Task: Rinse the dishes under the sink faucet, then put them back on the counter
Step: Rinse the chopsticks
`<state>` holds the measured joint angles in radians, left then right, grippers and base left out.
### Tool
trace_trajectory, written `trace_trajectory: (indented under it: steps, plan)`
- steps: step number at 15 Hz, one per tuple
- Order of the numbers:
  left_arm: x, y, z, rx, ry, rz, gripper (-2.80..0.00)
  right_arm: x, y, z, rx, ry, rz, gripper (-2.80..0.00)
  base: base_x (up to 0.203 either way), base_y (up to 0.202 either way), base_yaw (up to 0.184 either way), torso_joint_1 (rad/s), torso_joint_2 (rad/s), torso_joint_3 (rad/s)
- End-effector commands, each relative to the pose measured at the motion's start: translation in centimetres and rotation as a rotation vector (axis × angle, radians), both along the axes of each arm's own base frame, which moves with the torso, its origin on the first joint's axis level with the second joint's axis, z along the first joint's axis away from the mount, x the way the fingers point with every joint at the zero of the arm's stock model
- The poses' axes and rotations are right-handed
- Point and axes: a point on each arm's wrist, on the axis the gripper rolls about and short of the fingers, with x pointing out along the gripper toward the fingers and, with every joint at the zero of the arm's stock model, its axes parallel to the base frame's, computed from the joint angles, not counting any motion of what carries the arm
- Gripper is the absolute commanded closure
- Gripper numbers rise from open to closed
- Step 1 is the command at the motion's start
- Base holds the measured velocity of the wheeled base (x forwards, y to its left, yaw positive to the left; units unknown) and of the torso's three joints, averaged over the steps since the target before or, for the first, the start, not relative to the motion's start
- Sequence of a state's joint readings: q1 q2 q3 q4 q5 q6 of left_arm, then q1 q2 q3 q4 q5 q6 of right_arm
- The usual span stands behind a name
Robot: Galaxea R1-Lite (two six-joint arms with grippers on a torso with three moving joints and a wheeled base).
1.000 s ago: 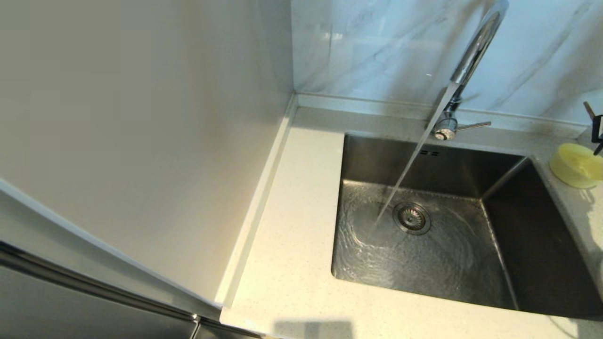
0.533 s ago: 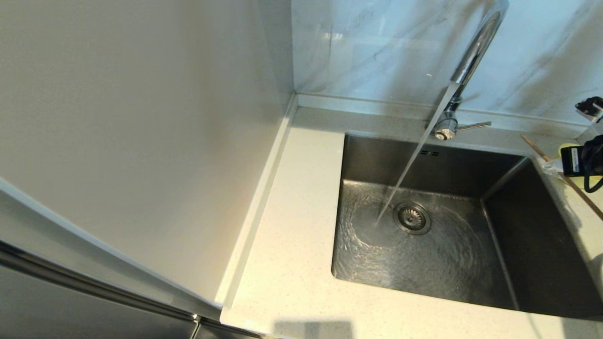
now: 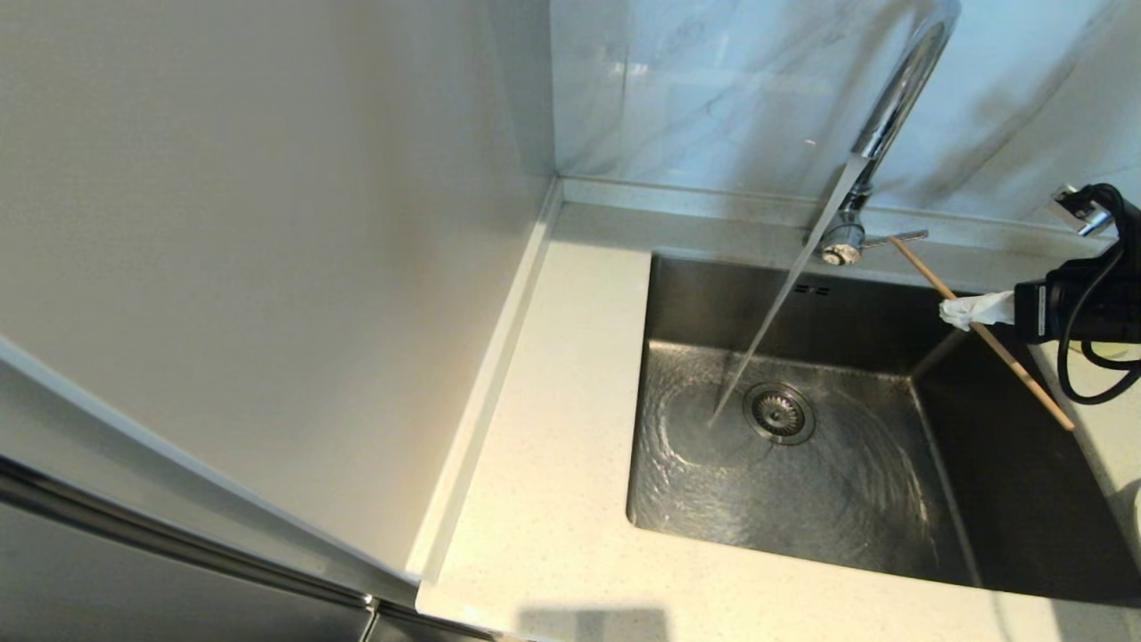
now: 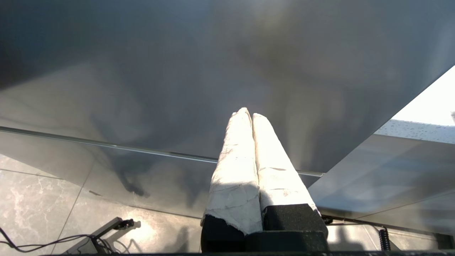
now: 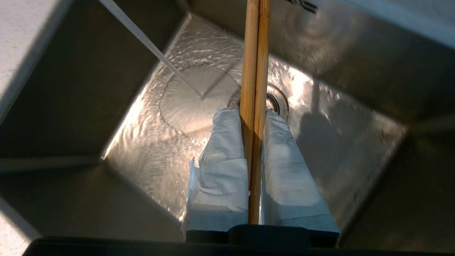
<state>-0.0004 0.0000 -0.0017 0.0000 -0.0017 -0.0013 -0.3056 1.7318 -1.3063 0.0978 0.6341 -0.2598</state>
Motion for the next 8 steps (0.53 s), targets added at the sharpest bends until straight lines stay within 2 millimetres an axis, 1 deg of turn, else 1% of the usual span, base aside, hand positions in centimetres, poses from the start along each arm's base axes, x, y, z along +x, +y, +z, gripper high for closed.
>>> trace_trajectory:
  steps: [1,3,7,8]
  plan:
    - [0.0,0.0,0.0,0.0,0.0,0.0,0.0,0.0,0.1,-0.7,-0.004,-0.058,0.025,0.0,0.0,0.0,0.0,0.0,0.0,0.0]
    - [0.0,0.0,0.0,0.0,0.0,0.001,0.0,-0.1,0.2,-1.1,-0.017,-0.125,0.035,0.0,0.0,0.0,0.0,0.0,0.0,0.0]
    - [0.0,0.0,0.0,0.0,0.0,0.001,0.0,-1.4,1.3,0.6,-0.008,-0.189,0.108,0.0,0.0,0.0,0.0,0.0,0.0,0.0]
    - [0.0,0.0,0.0,0.0,0.0,0.001,0.0,-1.7,1.9,0.4,-0.004,-0.185,0.133,0.0,0.0,0.0,0.0,0.0,0.0,0.0]
